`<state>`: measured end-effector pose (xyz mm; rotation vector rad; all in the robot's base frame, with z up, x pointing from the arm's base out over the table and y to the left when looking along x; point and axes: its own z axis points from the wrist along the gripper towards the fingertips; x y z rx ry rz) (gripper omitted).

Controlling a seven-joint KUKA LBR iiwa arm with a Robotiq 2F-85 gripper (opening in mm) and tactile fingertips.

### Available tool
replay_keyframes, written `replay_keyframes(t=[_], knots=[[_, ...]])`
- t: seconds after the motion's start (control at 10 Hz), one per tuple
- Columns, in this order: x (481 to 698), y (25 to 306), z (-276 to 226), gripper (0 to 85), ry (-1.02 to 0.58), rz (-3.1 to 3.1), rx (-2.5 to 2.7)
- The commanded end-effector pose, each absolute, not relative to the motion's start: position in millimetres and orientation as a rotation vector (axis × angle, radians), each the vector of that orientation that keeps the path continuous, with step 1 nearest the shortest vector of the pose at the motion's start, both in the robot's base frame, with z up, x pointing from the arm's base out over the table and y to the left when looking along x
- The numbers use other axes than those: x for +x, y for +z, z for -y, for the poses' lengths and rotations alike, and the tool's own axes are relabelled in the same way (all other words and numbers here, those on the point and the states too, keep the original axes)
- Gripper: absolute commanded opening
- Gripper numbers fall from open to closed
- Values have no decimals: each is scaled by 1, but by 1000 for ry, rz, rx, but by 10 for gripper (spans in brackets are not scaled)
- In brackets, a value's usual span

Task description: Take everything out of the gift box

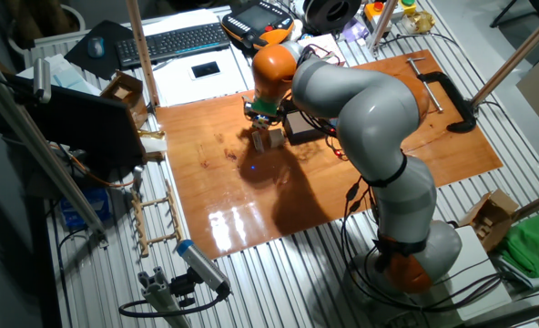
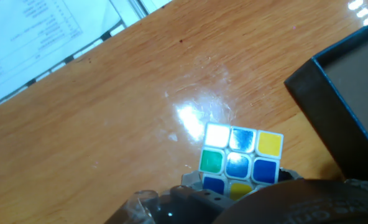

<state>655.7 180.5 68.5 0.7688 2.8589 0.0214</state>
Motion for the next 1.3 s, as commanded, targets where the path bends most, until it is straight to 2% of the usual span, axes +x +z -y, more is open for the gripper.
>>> replay_keyframes(t=[0.0,0.2,0.4,0.5,0.6,0.8,1.0,1.2], knots=[[656,68,-180,137,25,-2846,777],[656,65,-180,433,28,-2815,804],[655,62,-180,680,33,-2793,825],[655,61,-180,713,36,-2792,825],[655,60,-180,693,35,-2794,816],[654,63,-179,717,14,-2810,773],[650,74,-177,770,-29,-2810,766],[644,87,-172,777,-44,-2812,782]])
